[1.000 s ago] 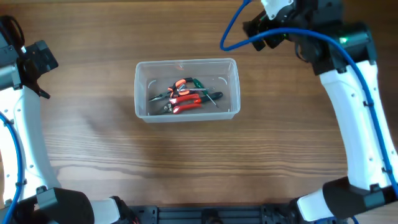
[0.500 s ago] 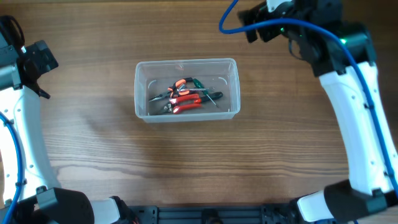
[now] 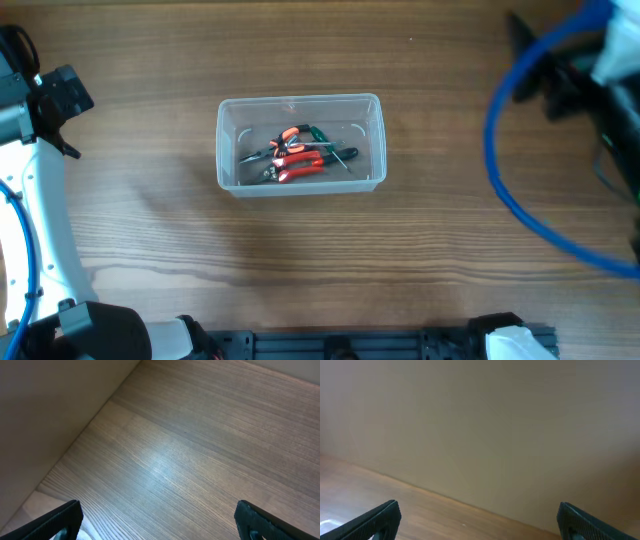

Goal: Pack container

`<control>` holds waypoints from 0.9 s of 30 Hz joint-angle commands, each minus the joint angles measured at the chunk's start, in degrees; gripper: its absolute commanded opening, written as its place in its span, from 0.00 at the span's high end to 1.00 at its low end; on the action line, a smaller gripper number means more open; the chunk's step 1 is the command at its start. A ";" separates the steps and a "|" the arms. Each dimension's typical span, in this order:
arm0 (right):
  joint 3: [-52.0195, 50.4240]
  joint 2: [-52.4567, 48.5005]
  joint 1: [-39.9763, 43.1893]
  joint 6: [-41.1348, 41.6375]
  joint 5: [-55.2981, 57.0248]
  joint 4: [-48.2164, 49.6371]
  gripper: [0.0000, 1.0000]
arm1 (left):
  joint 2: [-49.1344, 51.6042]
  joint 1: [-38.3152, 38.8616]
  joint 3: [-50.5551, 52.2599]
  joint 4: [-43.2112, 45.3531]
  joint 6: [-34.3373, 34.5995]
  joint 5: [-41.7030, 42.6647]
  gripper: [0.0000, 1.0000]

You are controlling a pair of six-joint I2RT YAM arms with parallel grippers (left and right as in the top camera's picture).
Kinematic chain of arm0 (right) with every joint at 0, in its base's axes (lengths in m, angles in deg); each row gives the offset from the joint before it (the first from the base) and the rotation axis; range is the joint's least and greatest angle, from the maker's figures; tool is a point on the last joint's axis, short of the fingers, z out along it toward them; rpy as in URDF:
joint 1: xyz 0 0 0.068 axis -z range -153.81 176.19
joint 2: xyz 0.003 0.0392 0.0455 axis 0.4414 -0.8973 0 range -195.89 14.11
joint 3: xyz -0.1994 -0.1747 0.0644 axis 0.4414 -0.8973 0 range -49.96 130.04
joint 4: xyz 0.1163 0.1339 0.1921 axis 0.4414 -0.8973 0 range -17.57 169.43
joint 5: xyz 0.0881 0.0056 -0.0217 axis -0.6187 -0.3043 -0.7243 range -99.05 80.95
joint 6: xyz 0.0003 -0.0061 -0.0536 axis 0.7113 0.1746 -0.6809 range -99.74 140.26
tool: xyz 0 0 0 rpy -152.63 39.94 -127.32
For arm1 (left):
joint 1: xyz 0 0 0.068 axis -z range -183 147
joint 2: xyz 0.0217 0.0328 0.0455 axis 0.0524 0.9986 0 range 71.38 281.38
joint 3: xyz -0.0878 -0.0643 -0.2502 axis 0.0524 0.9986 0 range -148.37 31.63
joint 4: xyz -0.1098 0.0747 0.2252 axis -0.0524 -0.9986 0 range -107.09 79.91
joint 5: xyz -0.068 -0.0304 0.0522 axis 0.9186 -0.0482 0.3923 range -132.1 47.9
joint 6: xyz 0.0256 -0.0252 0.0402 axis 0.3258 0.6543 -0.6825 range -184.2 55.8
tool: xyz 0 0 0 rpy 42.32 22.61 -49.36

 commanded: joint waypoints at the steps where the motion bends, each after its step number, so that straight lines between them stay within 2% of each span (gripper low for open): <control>1: -7.32 8.94 4.98 0.96 0.13 2.49 0.00 | 0.39 -0.24 -0.44 0.15 -0.04 -0.50 0.00; 5: -20.76 20.87 9.29 2.49 0.11 4.90 0.00 | 0.39 -0.24 -0.44 0.15 -0.04 -0.50 0.00; 9: -43.69 36.59 12.94 13.18 -1.60 6.36 0.00 | 0.39 -0.24 -0.44 0.15 -0.04 -0.50 0.00; 11: -56.13 44.48 13.68 14.69 -1.62 11.58 0.00 | 0.39 -0.24 -0.44 0.13 -0.04 -0.50 0.00; 14: -73.24 55.19 13.68 9.92 -1.60 25.16 0.00 | 0.39 -0.24 -0.44 0.15 -0.04 -0.50 0.00; 16: -81.48 60.08 13.68 9.60 -1.60 30.42 0.00 | 0.39 -0.24 -0.44 0.15 -0.04 -0.50 0.00; 19: -90.36 64.02 13.68 15.28 -1.62 32.87 0.00 | 0.39 -0.24 -0.44 0.13 -0.04 -0.50 0.00; 27: -100.67 64.22 13.66 26.45 -2.60 39.04 0.00 | 0.39 -0.24 -0.44 0.15 -0.04 -0.50 0.00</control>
